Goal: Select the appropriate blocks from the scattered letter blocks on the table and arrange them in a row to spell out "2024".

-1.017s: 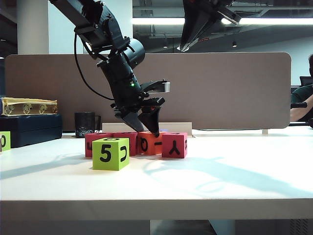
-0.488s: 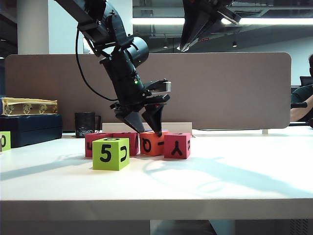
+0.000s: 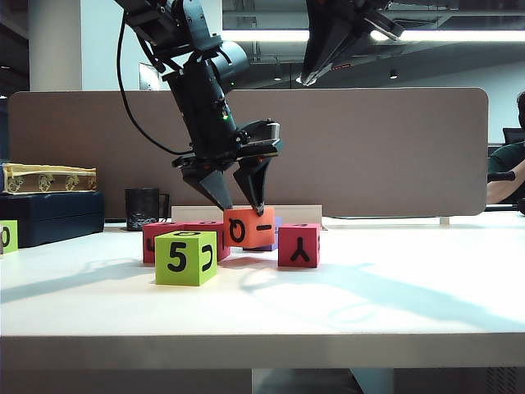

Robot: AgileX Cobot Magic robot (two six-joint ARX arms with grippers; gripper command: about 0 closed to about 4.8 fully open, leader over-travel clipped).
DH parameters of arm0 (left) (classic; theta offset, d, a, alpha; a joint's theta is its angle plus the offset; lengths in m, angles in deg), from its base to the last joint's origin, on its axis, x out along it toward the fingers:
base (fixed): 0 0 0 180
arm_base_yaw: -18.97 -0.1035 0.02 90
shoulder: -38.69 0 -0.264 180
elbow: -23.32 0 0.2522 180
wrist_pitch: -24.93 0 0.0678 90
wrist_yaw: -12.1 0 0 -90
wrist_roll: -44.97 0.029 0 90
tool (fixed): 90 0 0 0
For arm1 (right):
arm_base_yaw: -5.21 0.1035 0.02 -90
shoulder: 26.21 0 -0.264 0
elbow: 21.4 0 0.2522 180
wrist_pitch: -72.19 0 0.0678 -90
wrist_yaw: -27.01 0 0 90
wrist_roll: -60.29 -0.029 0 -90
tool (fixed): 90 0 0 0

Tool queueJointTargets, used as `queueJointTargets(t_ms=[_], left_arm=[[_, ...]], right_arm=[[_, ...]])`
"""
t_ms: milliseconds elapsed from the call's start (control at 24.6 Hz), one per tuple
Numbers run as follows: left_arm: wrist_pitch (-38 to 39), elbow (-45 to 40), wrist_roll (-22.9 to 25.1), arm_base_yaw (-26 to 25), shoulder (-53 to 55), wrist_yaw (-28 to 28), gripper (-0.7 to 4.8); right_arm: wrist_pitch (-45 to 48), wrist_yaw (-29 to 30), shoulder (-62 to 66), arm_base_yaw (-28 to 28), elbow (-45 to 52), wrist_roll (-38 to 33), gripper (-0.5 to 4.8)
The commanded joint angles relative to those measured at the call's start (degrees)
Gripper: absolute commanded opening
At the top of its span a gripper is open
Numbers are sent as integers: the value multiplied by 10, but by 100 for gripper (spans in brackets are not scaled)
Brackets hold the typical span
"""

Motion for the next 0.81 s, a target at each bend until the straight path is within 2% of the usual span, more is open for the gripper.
queueJointTargets(t_ms=[41, 325, 814], left_arm=[[0, 2, -12, 4, -2, 3, 268], [-3, 2, -27, 7, -2, 9, 269], [-24, 1, -88, 7, 1, 17, 269]], right_arm=[[9, 1, -4, 0, -2, 2, -1], [7, 5, -4, 0, -2, 2, -1], [-6, 5, -4, 0, -2, 2, -1]])
